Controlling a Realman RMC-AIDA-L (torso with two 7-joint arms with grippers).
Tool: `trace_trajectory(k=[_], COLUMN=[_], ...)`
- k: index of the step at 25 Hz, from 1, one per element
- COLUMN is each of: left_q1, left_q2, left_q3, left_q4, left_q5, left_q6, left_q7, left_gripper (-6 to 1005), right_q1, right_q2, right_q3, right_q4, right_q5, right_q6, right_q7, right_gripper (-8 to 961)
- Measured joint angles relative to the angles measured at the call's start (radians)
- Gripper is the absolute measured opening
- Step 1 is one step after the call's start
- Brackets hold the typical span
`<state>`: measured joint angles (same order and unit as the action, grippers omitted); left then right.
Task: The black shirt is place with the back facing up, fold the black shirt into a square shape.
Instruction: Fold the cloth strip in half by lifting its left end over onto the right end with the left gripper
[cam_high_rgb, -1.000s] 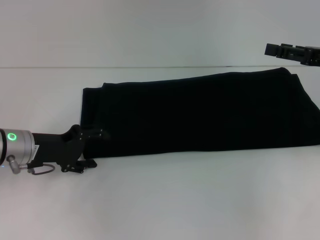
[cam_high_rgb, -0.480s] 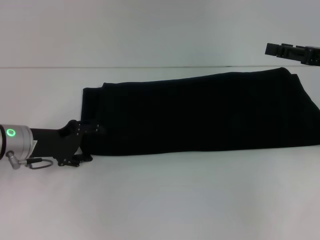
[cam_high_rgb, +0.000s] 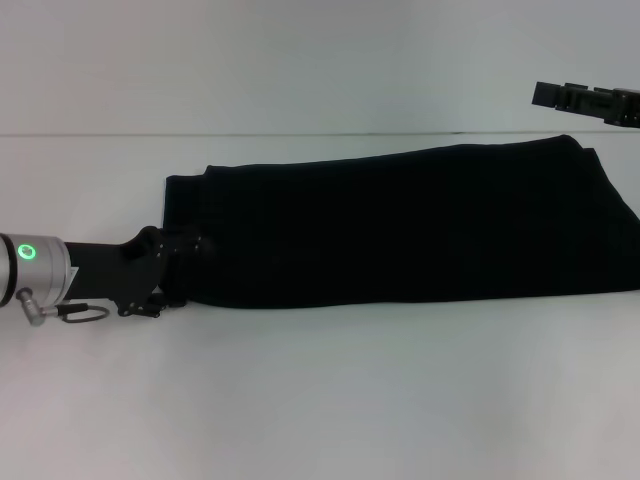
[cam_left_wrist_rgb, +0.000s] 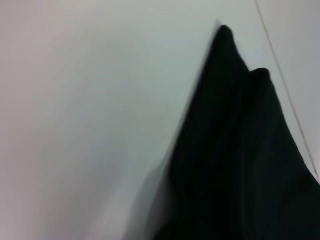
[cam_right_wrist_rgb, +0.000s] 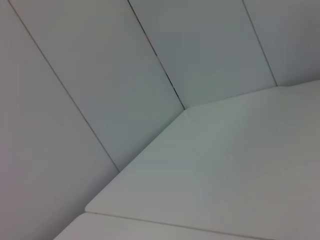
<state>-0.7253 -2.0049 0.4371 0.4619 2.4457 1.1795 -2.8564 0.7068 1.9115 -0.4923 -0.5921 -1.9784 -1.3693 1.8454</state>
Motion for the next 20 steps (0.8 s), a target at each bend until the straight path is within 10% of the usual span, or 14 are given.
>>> trace_trajectory(k=[10,20], left_q1=[-0.009,0.001], left_q2=[0.000,-0.003], left_q3=[-0.001,-0.001], left_q4=[0.000,0.000], left_q5=[-0.002,-0.003], left_q6=[0.007,0.013], left_q7=[0.074,0.130], left_gripper=[890,559], right_q1=[-0.001,0.000], right_q2=[0.000,0.002], right_q3=[0.000,-0.007], right_q4=[-0.001,-0.002], right_q5=[0.001,0.001], right_q6=[-0.002,-0.001], right_q7=[0.000,0.000], right_gripper=[801,802])
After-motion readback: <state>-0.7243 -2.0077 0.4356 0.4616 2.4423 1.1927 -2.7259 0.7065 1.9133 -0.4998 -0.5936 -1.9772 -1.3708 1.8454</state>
